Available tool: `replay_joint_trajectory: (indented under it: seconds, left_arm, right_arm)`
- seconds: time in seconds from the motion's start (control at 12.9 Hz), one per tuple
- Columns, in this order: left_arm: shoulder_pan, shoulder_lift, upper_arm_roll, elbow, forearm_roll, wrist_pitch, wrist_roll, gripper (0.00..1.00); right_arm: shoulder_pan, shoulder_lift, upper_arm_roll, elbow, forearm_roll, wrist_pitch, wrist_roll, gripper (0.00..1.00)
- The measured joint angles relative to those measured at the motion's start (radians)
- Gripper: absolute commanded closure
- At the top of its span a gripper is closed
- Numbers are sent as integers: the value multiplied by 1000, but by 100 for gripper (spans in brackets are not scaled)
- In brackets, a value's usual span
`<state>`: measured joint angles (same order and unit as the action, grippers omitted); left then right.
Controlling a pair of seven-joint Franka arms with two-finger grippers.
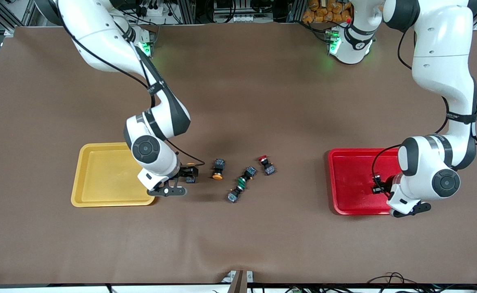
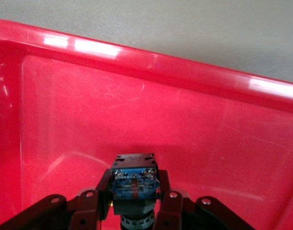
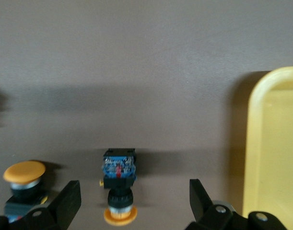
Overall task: Place red and yellow buttons in trays
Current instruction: 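Lower the red button into the red tray while the right gripper grasps yellow button, then place the yellow button in the yellow tray while the left gripper grasps another button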
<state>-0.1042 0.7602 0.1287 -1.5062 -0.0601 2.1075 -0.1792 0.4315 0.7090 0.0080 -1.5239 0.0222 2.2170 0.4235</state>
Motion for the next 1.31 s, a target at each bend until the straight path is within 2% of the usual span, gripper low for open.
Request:
replay_joint_trajectory:
  seconds: [0.15, 0.23, 0.39, 0.7, 0.93, 1.24, 1.31]
  left_arm:
    - [2, 12, -1, 0, 3, 11, 11, 45]
    - [1, 13, -2, 0, 3, 12, 37, 29]
    - [1, 12, -2, 2, 3, 12, 84, 12]
    - [-10, 0, -10, 20, 3, 13, 76, 11]
    - [-76, -41, -32, 26, 3, 8, -103, 11]
    - [-248, -50, -36, 25, 3, 6, -399, 11]
    - [-283, -50, -36, 26, 3, 6, -462, 11]
  right_arm:
    - [12, 32, 2, -4, 0, 54, 0, 0]
    - [22, 47, 2, -5, 0, 75, 0, 0]
    - [32, 65, 2, -5, 0, 101, 1, 0]
    - [32, 77, 0, -5, 0, 111, 8, 0]
    - [33, 87, 0, -11, 0, 111, 33, 2]
    - [34, 94, 0, -18, 0, 111, 41, 77]
    - [34, 94, 0, -18, 0, 111, 42, 91]
